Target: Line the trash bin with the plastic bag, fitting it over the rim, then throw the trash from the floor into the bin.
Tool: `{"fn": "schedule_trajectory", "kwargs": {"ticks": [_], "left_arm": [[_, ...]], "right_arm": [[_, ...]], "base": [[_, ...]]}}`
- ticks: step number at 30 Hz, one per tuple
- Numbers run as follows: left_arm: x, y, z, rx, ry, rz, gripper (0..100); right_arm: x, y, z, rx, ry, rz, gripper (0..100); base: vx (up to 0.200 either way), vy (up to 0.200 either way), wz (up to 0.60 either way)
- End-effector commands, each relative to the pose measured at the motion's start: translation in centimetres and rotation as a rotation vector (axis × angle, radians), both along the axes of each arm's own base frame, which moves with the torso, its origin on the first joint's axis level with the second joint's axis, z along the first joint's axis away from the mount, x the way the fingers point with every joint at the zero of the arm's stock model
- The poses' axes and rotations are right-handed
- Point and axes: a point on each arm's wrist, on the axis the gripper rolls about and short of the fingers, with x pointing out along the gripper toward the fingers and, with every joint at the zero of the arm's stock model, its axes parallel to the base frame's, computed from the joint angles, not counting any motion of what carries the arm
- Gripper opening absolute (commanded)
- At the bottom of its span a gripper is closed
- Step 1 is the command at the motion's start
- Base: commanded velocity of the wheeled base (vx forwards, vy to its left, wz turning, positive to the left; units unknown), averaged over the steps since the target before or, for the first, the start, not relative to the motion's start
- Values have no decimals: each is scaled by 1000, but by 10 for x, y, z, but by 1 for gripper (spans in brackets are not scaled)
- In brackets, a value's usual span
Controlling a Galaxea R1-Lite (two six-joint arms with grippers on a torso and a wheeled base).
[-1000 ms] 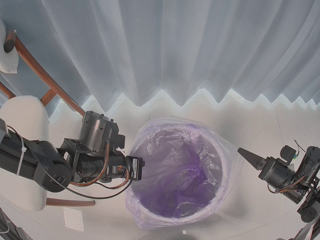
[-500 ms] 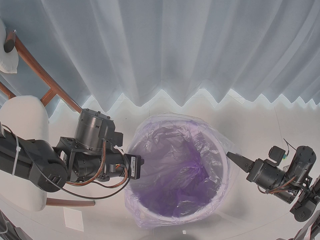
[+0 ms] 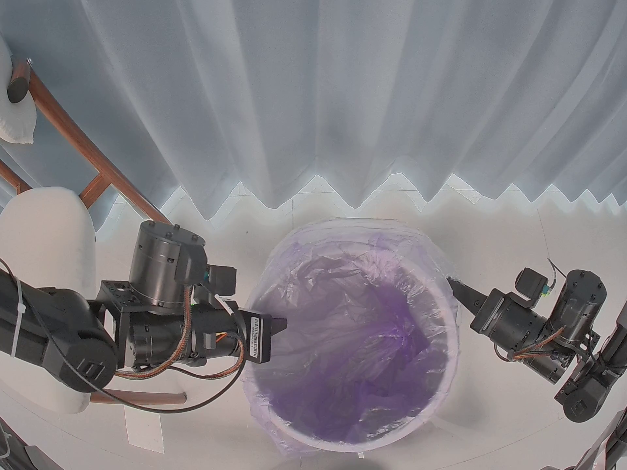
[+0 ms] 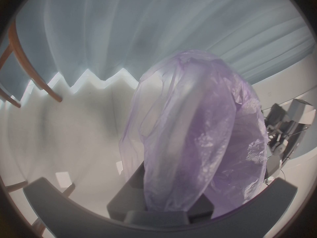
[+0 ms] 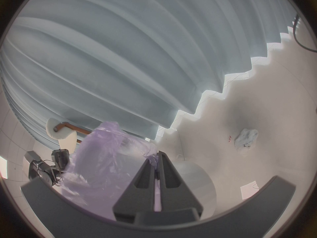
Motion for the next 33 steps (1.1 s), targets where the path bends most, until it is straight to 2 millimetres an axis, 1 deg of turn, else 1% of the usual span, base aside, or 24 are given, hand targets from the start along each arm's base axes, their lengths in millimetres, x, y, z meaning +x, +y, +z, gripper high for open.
{"fn": "schedule_trajectory", "kwargs": {"ticks": [1,6,15,18,19,21,22,23,24,27,28,29,30,33], "left_arm": [[-10,5,0,-43,-13,-42,0],[-16,9,0,-46,-9,-50,0],[-14,13,2,-48,-17,-34,0],[-14,12,2,-49,-19,-32,0],[-13,12,3,-51,-21,-32,0],[-13,12,3,-51,-21,-32,0],[-13,12,3,-53,-20,-29,0],[-12,12,3,-53,-22,-26,0],[-12,12,3,-53,-22,-26,0],[-9,17,5,-55,-29,-2,0],[-9,17,5,-55,-29,-2,0],[-6,21,6,-56,-31,13,0],[-6,22,6,-55,-32,18,0],[-5,24,6,-51,-33,26,0]], "right_arm": [[13,-5,-9,-6,21,-37,0],[13,-9,-13,-14,35,-51,0],[8,-12,-14,-27,48,-57,0],[7,-12,-15,-57,40,-63,0],[5,-12,-16,-72,44,-65,100],[3,-13,-18,-81,53,-66,100],[-4,-15,-21,-87,74,-67,100],[-6,-16,-20,-83,77,-70,100],[-6,-16,-20,-83,77,-70,100],[-23,-28,-13,-32,88,-123,100],[-23,-28,-13,-32,88,-123,100],[-33,-34,-10,-16,91,-143,100],[-38,-37,-9,-15,88,-150,100],[-44,-42,2,0,39,-168,100]], "base": [[0,0,0],[0,0,0],[0,0,0],[0,0,0],[0,0,0],[0,0,0],[0,0,0],[0,0,0],[0,0,0],[0,0,0],[0,0,0],[0,0,0],[0,0,0],[0,0,0]]}}
